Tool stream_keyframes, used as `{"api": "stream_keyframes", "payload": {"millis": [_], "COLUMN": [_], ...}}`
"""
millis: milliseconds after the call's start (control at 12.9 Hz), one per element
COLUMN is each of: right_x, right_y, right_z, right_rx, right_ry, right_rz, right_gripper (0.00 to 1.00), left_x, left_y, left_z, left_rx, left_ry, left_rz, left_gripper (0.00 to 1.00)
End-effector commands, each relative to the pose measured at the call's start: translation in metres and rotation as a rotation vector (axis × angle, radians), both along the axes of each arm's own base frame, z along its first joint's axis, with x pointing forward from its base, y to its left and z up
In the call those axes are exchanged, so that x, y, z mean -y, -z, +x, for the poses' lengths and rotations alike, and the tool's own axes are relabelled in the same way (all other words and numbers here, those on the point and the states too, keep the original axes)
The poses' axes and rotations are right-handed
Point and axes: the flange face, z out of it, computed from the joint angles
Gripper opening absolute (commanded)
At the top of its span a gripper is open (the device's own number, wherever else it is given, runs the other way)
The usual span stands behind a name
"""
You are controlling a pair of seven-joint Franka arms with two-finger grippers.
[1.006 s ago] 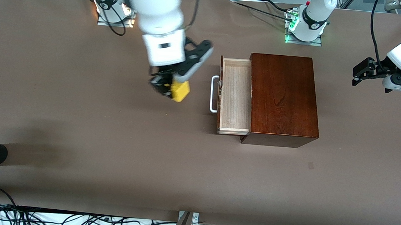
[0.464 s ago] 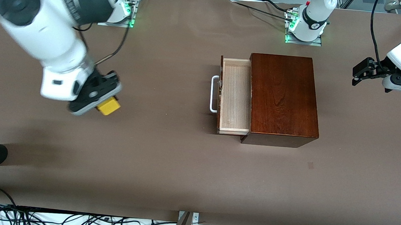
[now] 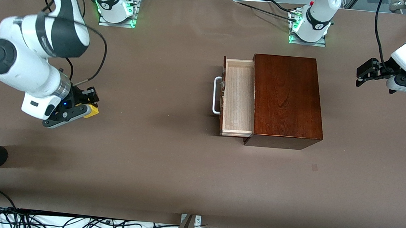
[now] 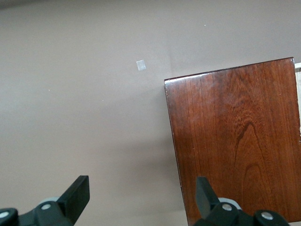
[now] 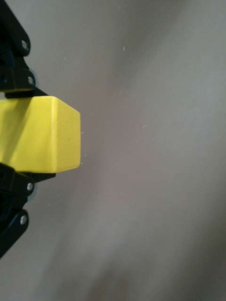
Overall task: Open drawer, take yellow block, close drawer
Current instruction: 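Lift the yellow cube out and carry it beside the box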
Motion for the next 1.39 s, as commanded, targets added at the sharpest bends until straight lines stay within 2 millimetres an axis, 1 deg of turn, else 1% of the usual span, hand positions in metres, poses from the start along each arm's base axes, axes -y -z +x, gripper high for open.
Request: {"api": "stream_keyframes", "payload": {"millis": [0,155,310,464,619,851,1238,1316], "right_x": [0.020,0.035,0.043,0.048,0.055,0.061,0.063,0.064], "right_y": [0.039,0.076,0.112,0.149,0.179,0.210,0.236,0.245], "right_z": [-0.022,-0.033,-0.046,-0.065,-0.084,-0.100,-0.105,-0.105], "right_rx": [-0.010,-0.018,-0.027,-0.027,-0.007,0.014,0.012,0.017], "right_ry": [0.109,0.162,0.223,0.255,0.271,0.281,0.320,0.320], "right_rz": [0.008,0.001,-0.008,-0.013,-0.008,-0.011,-0.019,-0.021], "right_gripper": [0.00,0.00,0.00,0.00,0.00,0.00,0.00,0.00], "left_x": [0.000,0.002,0.004,0.005,0.009,0.012,0.012,0.012], "left_y": [-0.006,-0.008,-0.009,-0.012,-0.012,-0.013,-0.013,-0.013], "left_z": [0.003,0.003,0.004,0.004,0.003,0.003,0.002,0.002], "left_rx": [-0.004,0.001,0.003,0.009,0.009,0.012,0.003,0.002], "left_ry": [0.021,0.022,0.022,0.022,0.027,0.032,0.031,0.034], "left_rz": [0.010,0.009,0.009,0.009,0.009,0.008,0.009,0.009], "left_gripper": [1.00,1.00,1.00,1.00,1.00,1.00,1.00,1.00]}}
